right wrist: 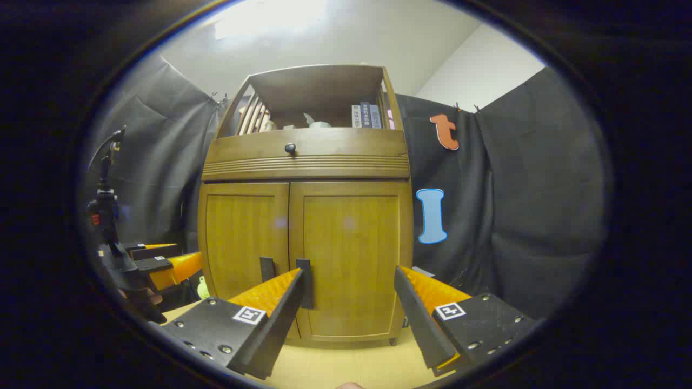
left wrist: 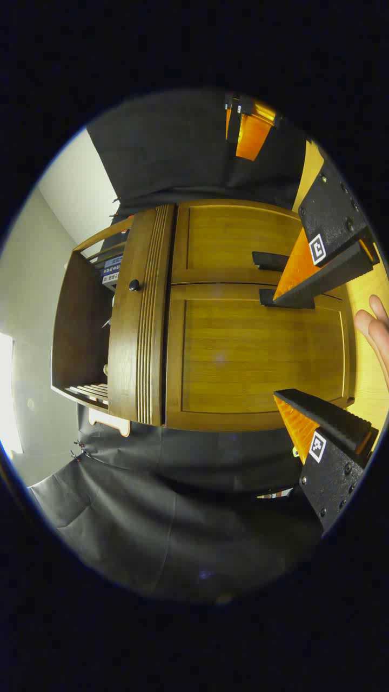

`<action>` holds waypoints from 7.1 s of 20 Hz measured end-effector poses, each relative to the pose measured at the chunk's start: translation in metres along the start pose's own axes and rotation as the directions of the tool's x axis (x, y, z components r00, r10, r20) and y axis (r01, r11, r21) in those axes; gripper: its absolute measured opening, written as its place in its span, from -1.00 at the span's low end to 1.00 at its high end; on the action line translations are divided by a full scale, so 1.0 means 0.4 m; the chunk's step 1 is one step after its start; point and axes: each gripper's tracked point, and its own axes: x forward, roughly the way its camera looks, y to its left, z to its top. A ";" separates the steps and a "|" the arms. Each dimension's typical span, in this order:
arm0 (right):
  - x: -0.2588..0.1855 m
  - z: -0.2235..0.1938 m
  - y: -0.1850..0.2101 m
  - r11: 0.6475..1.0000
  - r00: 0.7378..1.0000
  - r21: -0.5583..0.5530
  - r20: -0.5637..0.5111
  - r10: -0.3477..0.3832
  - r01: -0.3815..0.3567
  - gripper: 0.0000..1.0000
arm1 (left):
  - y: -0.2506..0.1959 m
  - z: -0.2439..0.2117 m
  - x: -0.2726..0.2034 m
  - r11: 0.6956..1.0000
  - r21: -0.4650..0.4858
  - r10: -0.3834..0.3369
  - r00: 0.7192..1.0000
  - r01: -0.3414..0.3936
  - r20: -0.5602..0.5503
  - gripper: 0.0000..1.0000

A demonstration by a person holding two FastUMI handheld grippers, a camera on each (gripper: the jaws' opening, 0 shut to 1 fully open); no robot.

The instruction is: Open the right door of the double-door shoe cabinet with the right hand, and open the left door with the left hand.

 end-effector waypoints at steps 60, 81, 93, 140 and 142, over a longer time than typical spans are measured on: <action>0.262 -0.261 0.171 0.941 0.910 0.108 -0.241 0.337 -0.320 -0.49 | 0.078 -0.061 0.056 0.996 -0.048 0.064 0.995 -0.068 -0.082 0.84; 0.048 -0.234 -0.086 0.975 0.942 0.055 -0.253 0.223 -0.216 -0.51 | 0.005 -0.096 0.071 0.999 0.037 0.022 0.995 -0.018 -0.100 0.84; -0.001 -0.232 -0.333 0.997 0.975 0.011 -0.212 -0.067 0.071 -0.73 | -0.002 -0.116 0.087 0.998 0.055 0.032 0.993 -0.025 -0.116 0.84; -0.410 -0.064 -0.516 0.996 0.993 0.013 0.077 -0.091 0.090 0.91 | -0.172 -0.262 0.329 0.997 0.022 -0.060 0.965 0.068 -0.254 -0.32; -0.411 -0.056 -0.502 0.996 0.993 0.012 0.077 -0.087 0.086 0.92 | -0.169 -0.248 0.319 0.995 0.047 -0.077 0.962 0.092 -0.261 -0.34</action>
